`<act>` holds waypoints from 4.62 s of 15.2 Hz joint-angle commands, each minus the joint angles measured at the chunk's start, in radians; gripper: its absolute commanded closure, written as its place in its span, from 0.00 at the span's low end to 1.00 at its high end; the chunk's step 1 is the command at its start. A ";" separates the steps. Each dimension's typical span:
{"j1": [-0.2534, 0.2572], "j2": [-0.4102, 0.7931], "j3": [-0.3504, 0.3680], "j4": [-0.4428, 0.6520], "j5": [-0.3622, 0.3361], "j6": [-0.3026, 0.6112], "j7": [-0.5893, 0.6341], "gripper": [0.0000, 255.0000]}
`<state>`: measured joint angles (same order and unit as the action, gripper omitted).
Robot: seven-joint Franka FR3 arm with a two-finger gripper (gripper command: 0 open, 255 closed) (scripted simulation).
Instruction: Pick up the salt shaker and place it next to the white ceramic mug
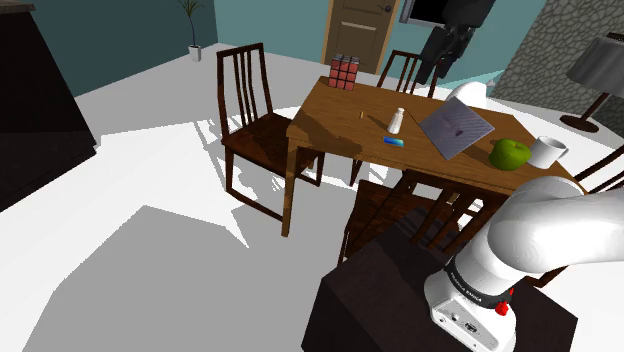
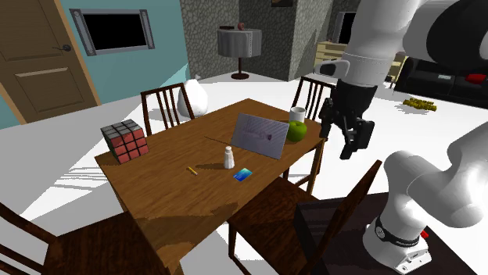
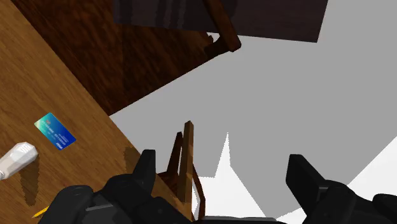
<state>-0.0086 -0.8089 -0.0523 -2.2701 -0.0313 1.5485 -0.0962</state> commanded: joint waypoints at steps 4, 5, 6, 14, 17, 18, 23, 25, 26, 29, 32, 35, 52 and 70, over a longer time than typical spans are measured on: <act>-0.011 0.020 -0.060 -0.042 -0.035 0.073 -0.070 0.00; -0.014 0.030 -0.081 -0.053 -0.046 0.098 -0.093 0.00; -0.017 0.041 -0.101 -0.063 -0.057 0.124 -0.116 0.00; -0.031 0.185 -0.272 -0.090 -0.115 0.331 -0.302 0.00; -0.027 0.262 -0.340 -0.076 -0.118 0.407 -0.376 0.00; -0.024 0.291 -0.362 -0.068 -0.115 0.432 -0.402 0.00; 0.002 0.451 -0.478 -0.009 -0.070 0.547 -0.544 0.00; 0.016 0.525 -0.525 0.025 -0.031 0.587 -0.611 0.00; 0.023 0.564 -0.548 0.044 -0.007 0.605 -0.647 0.00; 0.039 0.692 -0.611 0.111 0.090 0.648 -0.766 0.00; 0.033 0.834 -0.651 0.194 0.220 0.671 -0.899 0.00; -0.010 0.981 -0.655 0.293 0.356 0.669 -1.026 0.00; -0.183 1.321 -0.554 0.534 0.610 0.685 -1.228 0.00; -0.177 1.301 -0.565 0.546 0.591 0.658 -1.212 1.00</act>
<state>-0.1866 0.4966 -0.6146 -1.7296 0.5648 2.2149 -1.3129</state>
